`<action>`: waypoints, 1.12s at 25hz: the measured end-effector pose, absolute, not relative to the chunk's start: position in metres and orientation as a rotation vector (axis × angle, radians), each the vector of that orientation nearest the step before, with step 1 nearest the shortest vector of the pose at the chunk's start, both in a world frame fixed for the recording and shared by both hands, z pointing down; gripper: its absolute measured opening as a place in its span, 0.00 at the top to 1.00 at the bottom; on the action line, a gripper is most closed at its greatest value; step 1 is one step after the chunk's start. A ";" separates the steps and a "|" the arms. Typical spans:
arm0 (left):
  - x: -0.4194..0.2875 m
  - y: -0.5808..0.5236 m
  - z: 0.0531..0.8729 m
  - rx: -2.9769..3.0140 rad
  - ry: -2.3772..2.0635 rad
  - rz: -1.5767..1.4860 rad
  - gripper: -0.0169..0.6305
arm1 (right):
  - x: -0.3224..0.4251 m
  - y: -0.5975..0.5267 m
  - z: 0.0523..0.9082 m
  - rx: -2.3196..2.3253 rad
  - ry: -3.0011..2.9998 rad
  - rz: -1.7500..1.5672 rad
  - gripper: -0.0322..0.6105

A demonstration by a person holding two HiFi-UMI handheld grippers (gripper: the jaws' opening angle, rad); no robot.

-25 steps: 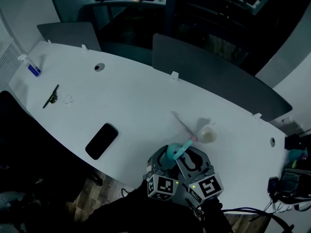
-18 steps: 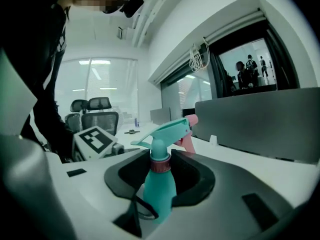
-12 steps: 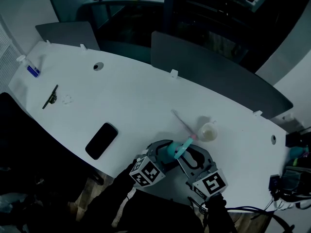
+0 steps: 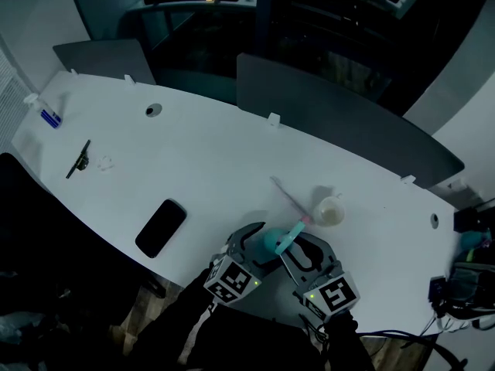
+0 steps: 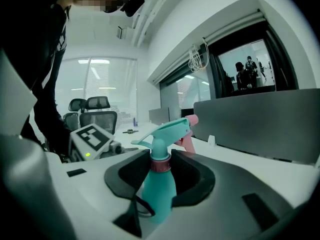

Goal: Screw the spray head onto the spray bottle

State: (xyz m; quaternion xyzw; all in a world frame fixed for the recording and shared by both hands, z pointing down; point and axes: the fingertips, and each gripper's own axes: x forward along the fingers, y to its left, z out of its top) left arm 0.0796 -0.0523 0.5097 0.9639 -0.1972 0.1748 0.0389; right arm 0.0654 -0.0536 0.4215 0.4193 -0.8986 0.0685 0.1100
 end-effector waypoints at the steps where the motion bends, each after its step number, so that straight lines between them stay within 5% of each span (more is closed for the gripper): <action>1: 0.081 -0.052 0.509 2.963 -0.461 0.544 0.33 | 0.066 -0.054 0.421 1.216 -2.651 0.204 0.74; 5: 0.087 -0.048 0.505 2.963 -0.362 0.526 0.43 | 0.067 -0.055 0.421 1.215 -2.649 0.199 0.74; 12: 0.077 -0.049 0.511 2.700 -1.314 0.537 0.44 | 0.061 -0.052 0.421 1.265 -2.622 0.171 0.74; 22: 0.078 -0.044 0.522 2.933 -0.289 0.598 0.42 | 0.064 -0.053 0.423 1.182 -2.653 0.197 0.74; 28: 0.076 -0.050 0.522 2.841 -0.762 0.543 0.44 | 0.063 -0.056 0.422 1.213 -2.621 0.151 0.74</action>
